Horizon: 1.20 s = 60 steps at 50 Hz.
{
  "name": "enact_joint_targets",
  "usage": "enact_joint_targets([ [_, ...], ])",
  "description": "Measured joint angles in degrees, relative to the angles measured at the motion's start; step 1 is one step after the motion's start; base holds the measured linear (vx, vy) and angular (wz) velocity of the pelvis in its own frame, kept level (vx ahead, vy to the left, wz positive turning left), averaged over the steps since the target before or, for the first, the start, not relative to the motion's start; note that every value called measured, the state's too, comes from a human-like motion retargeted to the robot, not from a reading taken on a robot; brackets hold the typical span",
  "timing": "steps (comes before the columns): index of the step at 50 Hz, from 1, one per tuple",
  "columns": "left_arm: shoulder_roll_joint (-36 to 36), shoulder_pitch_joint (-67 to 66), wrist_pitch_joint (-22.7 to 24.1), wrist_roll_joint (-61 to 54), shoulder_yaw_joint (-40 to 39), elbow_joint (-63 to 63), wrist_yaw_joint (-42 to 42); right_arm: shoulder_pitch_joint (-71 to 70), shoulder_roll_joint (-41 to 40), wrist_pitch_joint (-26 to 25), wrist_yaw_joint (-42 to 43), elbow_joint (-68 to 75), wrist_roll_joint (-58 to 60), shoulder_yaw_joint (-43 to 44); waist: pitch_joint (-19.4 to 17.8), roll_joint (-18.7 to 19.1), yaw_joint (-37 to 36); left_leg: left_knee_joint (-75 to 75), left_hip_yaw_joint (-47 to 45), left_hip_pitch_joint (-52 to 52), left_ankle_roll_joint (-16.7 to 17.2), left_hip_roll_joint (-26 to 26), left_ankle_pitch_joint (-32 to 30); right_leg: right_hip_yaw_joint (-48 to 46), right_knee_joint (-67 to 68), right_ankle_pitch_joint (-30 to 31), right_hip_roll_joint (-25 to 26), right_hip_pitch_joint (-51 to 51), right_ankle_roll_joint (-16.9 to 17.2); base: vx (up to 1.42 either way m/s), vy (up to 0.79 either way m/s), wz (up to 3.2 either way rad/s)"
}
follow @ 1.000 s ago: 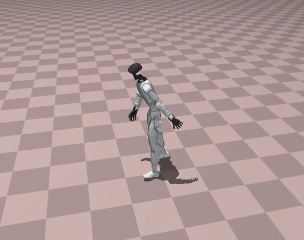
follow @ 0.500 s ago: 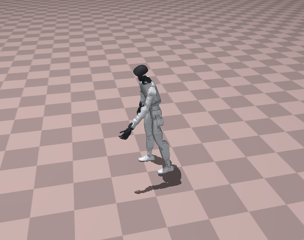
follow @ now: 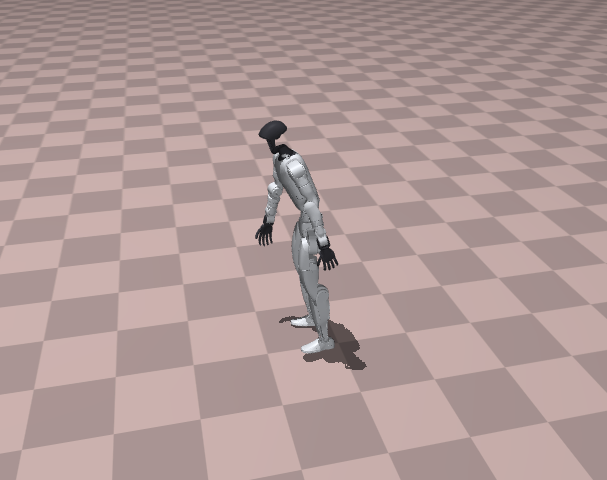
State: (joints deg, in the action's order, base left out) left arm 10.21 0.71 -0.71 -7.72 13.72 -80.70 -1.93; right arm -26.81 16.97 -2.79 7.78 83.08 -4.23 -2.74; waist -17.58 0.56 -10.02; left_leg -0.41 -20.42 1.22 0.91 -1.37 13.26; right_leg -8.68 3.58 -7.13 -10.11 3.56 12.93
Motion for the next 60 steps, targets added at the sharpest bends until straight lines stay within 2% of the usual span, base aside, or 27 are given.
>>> enact_joint_targets([
  [5,1.0,-9.1,0.6,11.3,-0.2,-9.7,-5.9,-2.3,-2.0,5.1,0.2,-10.4,-6.7,-5.4,-0.6,-0.2,-4.7,-4.6,0.3,-7.6,3.3,3.0,-11.2,1.9,-1.3,-1.9,2.8,-5.4,-3.9,0.48,0.01,-0.51],
  [8,2.7,-14.5,1.1,8.9,-3.6,-9.2,-7.4,-1.4,-2.4,6.2,0.1,-14.5,-6.7,-8.2,-0.2,-1.1,-8.1,-4.6,-1.8,-9.2,6.7,4.7,-12.2,3.5,0.3,-4.3,3.8,-8.8,-5.0,0.56,0.07,-0.67],
  [13,5.0,-14.9,0.3,0.4,-9.6,-8.7,-3.3,0.4,-4.1,6.4,0.5,-16.4,-8.1,-10.6,1.7,-5.1,-12.5,-4.5,-4.3,-6.0,5.7,6.1,-12.0,7.6,0.3,-5.7,5.2,-13.7,-5.1,0.56,0.12,-0.63],
  [14,5.4,-13.4,-0.1,-0.9,-9.6,-9.0,-2.2,1.1,-4.8,6.2,1.0,-16.1,-8.4,-10.9,1.9,-6.1,-12.9,-4.6,-4.2,-4.7,4.5,6.3,-11.1,8.0,1.9,-5.6,5.3,-13.9,-5.3,0.54,0.15,-0.26],
  [15,5.8,-11.3,-0.5,-2.8,-9.2,-9.3,-1.2,1.8,-5.6,6.0,1.7,-15.8,-8.6,-11.3,2.0,-7.1,-13.3,-4.6,-3.9,-3.3,2.8,6.4,-9.9,8.4,4.0,-5.2,5.5,-13.9,-5.5,0.51,0.16,-0.11],
  [18,7.1,-4.3,-2.0,1.3,-5.8,-9.4,1.5,7.1,-7.9,5.6,1.5,-15.2,-9.3,-11.5,3.0,-8.9,-12.7,-3.3,-2.0,-0.1,0.3,7.3,-6.8,7.2,17.5,-3.1,6.1,-10.2,-7.6,0.47,0.16,0.24],
  [20,8.0,2.2,-3.0,4.5,-3.6,-8.7,2.7,11.1,-8.9,5.2,0.7,-14.8,-8.7,-11.6,3.8,-10.2,-12.1,-2.1,-0.7,0.3,-0.6,7.5,-5.1,6.1,29.2,-3.7,6.0,-4.4,-8.6,0.38,0.14,0.47],
  [22,8.8,10.2,-3.3,4.6,-3.1,-7.3,3.7,14.6,-9.6,4.1,0.5,-13.5,-6.0,-11.5,4.4,-12.0,-11.2,-1.7,0.4,-0.2,0.2,6.9,-3.3,4.2,37.3,-6.3,4.7,2.3,-9.3,0.33,0.10,0.75],
  [25,8.6,22.7,-2.0,2.2,-3.1,-4.4,4.3,19.4,-10.1,3.8,-2.0,-10.4,-3.1,-11.6,4.0,-12.5,-7.4,-2.4,4.5,0.5,1.2,6.0,-2.4,-0.9,30.8,-6.6,3.8,3.9,-9.2,0.30,0.07,1.41],
  [27,7.6,31.3,-0.3,-2.1,-2.3,-1.9,5.5,21.5,-10.3,3.4,-3.8,-7.5,-1.0,-12.6,2.3,-13.0,-4.4,-3.3,7.8,1.7,2.1,4.5,-2.3,-1.6,21.7,-4.6,3.8,3.9,-7.8,0.28,0.03,1.66],
  [30,6.0,44.1,2.5,-7.0,1.1,1.7,7.9,22.9,-10.3,2.9,-8.1,-4.0,0.7,-15.3,-0.7,-14.8,-0.3,-4.3,12.2,2.7,1.9,1.1,-2.9,2.7,3.5,3.6,3.5,3.4,-4.4,0.25,0.00,1.41],
  [32,5.3,50.9,3.2,-7.9,4.6,4.8,8.4,24.3,-10.1,2.8,-10.1,-3.5,1.6,-16.7,-2.5,-14.8,1.1,-4.3,13.8,3.8,2.2,0.4,-2.4,5.8,3.2,8.5,3.4,5.8,-2.8,0.26,-0.03,0.81],
  [35,5.7,59.7,5.3,-9.4,8.7,10.3,10.3,24.5,-9.3,3.5,-12.0,-4.6,0.3,-18.2,-3.1,-14.1,3.0,-4.5,14.9,2.7,1.6,0.3,-2.3,5.0,0.6,12.2,2.8,7.7,-3.1,0.25,-0.02,0.37],
  [38,6.5,63.9,8.3,-14.6,9.6,16.5,13.5,23.9,-8.0,4.4,-10.5,-6.2,-0.7,-16.8,-3.6,-12.2,5.4,-4.6,16.1,2.4,2.8,0.7,-1.6,2.6,0.7,7.4,2.8,6.8,-3.1,0.33,-0.03,0.32],
  [40,6.8,63.1,10.8,-19.7,8.5,20.6,15.9,23.3,-7.0,4.6,-8.9,-7.0,-0.9,-15.1,-3.8,-10.6,6.8,-4.6,16.6,2.8,3.1,0.5,-1.0,1.0,-0.6,5.5,2.6,5.3,-3.5,0.38,-0.04,0.23],
  [43,7.1,55.6,13.1,-23.6,5.5,26.0,17.7,21.7,-5.5,4.6,-6.8,-7.1,0.8,-11.7,-3.2,-7.8,7.9,-4.6,16.8,3.8,1.2,0.2,-0.1,0.7,-3.4,5.2,2.5,2.8,-4.2,0.42,-0.04,-0.02],
  [48,6.8,33.4,8.9,-18.9,2.3,29.1,14.0,18.7,-3.4,2.2,-3.8,-7.5,4.6,-8.8,-3.0,-4.9,5.2,-2.8,13.6,7.7,-1.8,-1.0,0.8,3.2,-1.7,1.7,1.8,-1.3,-2.1,0.50,-0.04,-0.52],
  [53,5.6,14.2,2.6,-10.0,-1.7,16.0,11.8,13.7,-3.0,1.8,1.3,-11.1,2.1,-8.0,-1.7,-5.7,0.8,-1.5,6.4,2.2,-4.5,-1.1,1.6,6.7,-0.4,-0.1,0.6,-2.2,-3.4,0.49,0.03,-0.60],
  [56,5.0,4.7,-0.5,-3.4,-6.0,3.2,10.1,14.1,-3.7,3.6,4.5,-15.9,-2.7,-6.7,-0.9,-5.5,-0.9,-3.1,3.9,-2.4,-2.5,1.7,-1.6,6.9,5.1,-2.6,1.5,-2.1,-5.6,0.53,0.08,-0.18],
  [60,6.3,-5.6,-0.6,0.3,-11.3,-9.2,6.0,15.5,-4.8,7.8,3.6,-21.4,-11.0,-7.1,-0.8,-5.7,-2.8,-4.6,1.5,-7.5,1.4,5.9,-8.8,6.3,6.6,-2.7,3.0,-6.4,-6.9,0.57,0.12,-0.08],
])
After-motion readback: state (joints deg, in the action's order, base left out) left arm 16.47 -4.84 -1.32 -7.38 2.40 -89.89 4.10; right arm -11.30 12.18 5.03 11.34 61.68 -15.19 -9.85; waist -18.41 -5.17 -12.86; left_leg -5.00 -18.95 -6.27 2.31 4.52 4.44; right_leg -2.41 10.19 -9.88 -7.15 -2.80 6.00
